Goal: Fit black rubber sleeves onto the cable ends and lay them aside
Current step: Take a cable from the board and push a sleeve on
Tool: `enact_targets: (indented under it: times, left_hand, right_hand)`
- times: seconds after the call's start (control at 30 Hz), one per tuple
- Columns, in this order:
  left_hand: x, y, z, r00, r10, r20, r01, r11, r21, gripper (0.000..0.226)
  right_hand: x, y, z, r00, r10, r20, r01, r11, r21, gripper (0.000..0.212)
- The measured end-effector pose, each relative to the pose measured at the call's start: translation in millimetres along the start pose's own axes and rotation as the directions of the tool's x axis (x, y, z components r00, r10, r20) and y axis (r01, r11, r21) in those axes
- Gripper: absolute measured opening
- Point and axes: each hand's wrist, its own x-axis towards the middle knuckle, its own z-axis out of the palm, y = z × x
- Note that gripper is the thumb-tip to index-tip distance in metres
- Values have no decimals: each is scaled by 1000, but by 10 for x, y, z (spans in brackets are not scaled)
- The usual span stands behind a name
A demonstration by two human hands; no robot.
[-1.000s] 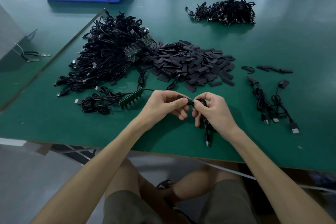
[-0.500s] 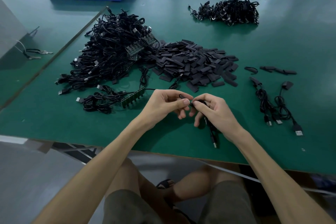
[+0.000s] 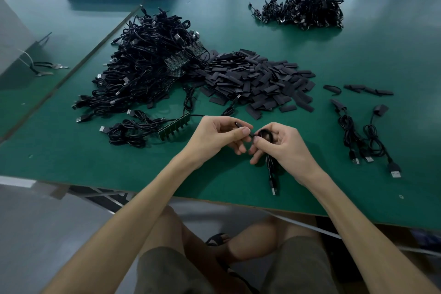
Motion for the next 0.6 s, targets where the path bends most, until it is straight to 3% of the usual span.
enact_targets:
  times: [0.6]
  left_hand:
    - [38,-3,-19,993,-63,96,67,997,-34,21]
  right_hand:
    - [16,18,1,999,6,38,-7,1000,29,10]
